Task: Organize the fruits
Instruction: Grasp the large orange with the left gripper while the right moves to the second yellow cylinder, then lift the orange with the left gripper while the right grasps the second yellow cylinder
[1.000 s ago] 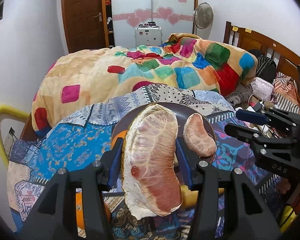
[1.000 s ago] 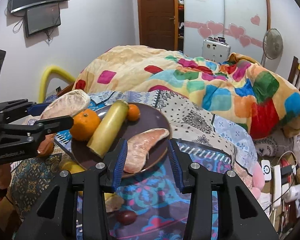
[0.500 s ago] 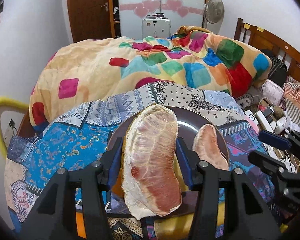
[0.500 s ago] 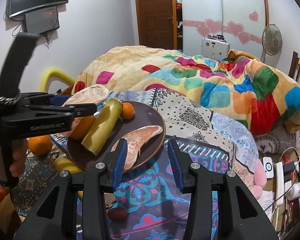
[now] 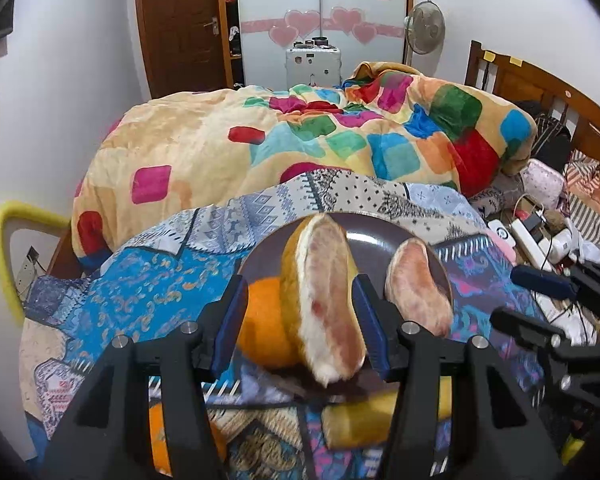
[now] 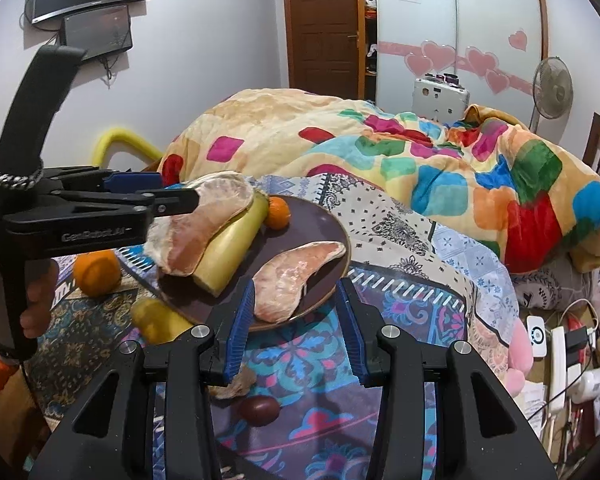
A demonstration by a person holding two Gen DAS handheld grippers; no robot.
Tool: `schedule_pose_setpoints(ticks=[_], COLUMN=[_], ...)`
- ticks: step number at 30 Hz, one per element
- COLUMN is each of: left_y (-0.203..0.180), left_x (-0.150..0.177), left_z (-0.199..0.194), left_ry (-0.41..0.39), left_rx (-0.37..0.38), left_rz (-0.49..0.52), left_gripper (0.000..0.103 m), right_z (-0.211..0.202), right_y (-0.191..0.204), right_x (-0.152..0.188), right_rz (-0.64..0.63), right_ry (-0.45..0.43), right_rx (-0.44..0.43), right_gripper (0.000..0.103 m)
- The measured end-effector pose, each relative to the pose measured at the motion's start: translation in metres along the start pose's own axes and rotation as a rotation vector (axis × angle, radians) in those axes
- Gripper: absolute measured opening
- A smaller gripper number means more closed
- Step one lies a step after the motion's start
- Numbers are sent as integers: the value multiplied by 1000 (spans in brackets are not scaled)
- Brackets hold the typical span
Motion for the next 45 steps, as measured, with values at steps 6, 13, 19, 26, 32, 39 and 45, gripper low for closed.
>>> schedule_pose_setpoints(ticks=[6, 13, 19, 26, 32, 39, 45], left_y=[10, 39, 72, 84, 80, 73, 70], left_x=[28, 56, 84, 106, 107, 107, 118], left_z=[-25, -46, -32, -1, 12, 13, 0], left_ry=[3, 19, 83, 150, 149, 141, 149], left_rx=[-12, -37, -81, -47, -32, -54, -14], left_rz=[9, 4, -13, -25, -22, 18, 8], left_gripper=[54, 65, 68, 82, 78, 65, 64], right_z=[-6, -5, 4, 23, 29, 35, 33], right_y=[14, 36, 45, 49, 56, 63, 65], right_x=[10, 23, 27, 33, 39, 39, 39], right_rz=[-22, -60, -66, -70, -110, -150, -161], right_ry=[13, 35, 50, 97, 118, 135, 151], right_rx=[-23, -50, -67, -64, -52, -45, -47], right_gripper=[42, 50, 54, 54, 59, 68, 57])
Point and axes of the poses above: each gripper's, at about its wrist camera, not at the fingertips, and z roughly the way its jaws point, y to its left, x to its underside, the point moved 5 cm from there along z, roughly the way its jaws point, and after that the axes turned 5 degrees about y, right-handed, at the moved point
